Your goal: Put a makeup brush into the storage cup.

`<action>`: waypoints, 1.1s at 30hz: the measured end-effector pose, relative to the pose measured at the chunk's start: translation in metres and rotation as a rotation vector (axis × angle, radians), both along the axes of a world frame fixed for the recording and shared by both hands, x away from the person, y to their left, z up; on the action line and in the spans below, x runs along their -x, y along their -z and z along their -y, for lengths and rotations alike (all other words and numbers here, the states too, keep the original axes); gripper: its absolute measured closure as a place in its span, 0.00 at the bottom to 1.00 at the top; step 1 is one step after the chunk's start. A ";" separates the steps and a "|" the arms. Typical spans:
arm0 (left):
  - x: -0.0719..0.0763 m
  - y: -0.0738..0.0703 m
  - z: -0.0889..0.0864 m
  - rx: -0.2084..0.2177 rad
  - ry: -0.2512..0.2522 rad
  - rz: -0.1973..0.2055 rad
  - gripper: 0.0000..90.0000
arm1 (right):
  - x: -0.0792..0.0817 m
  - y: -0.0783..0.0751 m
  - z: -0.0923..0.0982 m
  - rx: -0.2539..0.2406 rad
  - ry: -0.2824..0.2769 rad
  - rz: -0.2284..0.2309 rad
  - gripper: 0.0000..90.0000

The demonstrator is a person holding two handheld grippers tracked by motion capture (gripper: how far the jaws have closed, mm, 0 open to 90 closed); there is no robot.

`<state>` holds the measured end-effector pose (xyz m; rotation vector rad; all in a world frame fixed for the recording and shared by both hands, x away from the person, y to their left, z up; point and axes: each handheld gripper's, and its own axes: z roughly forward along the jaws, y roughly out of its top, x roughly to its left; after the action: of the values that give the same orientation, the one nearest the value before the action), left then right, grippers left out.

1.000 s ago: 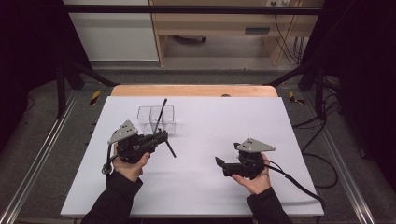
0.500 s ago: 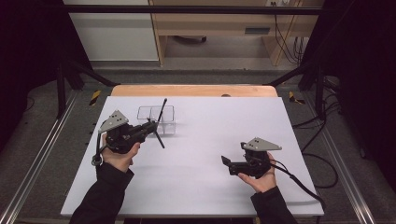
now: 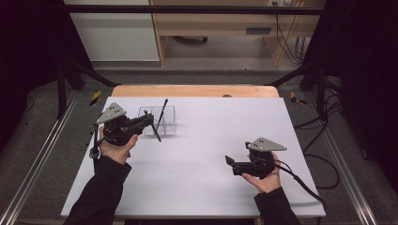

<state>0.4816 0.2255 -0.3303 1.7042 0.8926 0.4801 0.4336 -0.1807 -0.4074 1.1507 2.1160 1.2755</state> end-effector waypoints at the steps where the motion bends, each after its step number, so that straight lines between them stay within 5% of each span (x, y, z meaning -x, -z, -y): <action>1: -0.001 0.000 -0.001 0.003 -0.001 0.000 0.92 | 0.000 0.000 0.000 0.000 0.001 0.000 0.11; 33: -0.028 -0.033 -0.001 -0.078 -0.048 0.041 0.92 | -0.001 -0.001 0.003 0.002 0.022 -0.011 0.08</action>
<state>0.5096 0.2266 -0.2976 1.7409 0.8968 0.5869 0.4348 -0.1841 -0.4064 1.1790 2.1061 1.2607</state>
